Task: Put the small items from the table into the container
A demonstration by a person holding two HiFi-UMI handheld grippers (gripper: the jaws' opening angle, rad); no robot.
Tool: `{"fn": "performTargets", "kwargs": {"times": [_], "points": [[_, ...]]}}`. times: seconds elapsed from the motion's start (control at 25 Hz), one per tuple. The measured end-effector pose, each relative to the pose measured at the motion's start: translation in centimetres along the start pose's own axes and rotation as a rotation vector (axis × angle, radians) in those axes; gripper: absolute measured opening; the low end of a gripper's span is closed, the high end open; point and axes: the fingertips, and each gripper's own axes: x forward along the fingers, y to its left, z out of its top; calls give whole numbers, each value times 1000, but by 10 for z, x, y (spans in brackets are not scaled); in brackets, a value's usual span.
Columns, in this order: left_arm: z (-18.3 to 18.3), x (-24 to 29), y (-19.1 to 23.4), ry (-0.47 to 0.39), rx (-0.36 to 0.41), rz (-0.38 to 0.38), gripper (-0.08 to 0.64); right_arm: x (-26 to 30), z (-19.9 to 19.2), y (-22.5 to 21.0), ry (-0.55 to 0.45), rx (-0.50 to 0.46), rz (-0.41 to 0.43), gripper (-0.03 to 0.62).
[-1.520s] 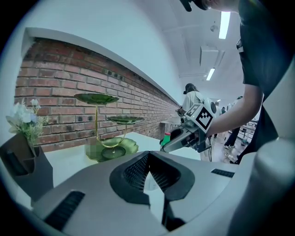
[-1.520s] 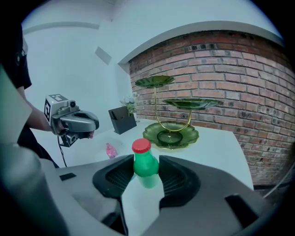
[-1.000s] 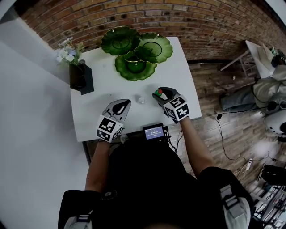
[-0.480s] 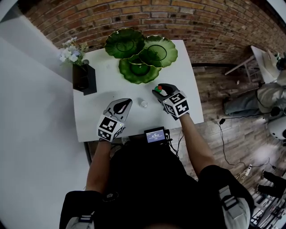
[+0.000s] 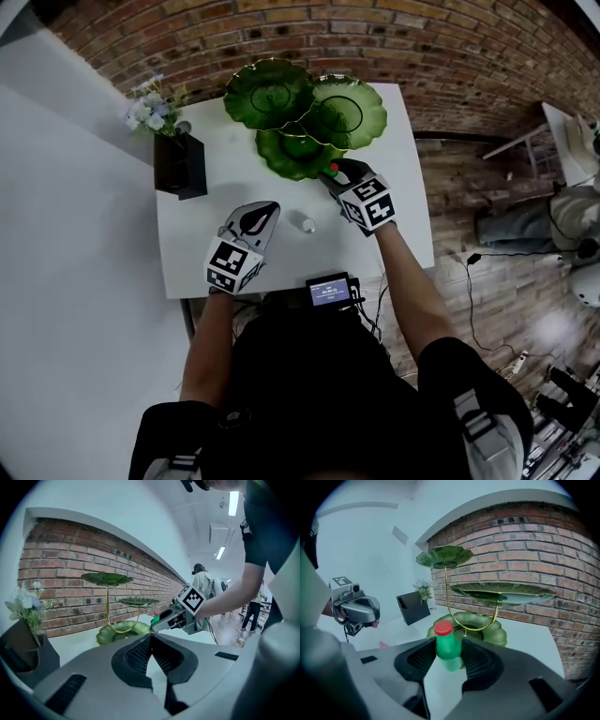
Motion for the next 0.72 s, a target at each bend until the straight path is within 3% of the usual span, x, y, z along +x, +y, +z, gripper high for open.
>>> {"fn": "performTargets", "kwargs": {"times": [0.4, 0.72], "points": [[-8, -7, 12, 39, -19, 29, 9, 40, 0, -14, -1, 2, -19, 178], [-13, -5, 13, 57, -19, 25, 9, 37, -6, -19, 7, -13, -46, 178]]}}
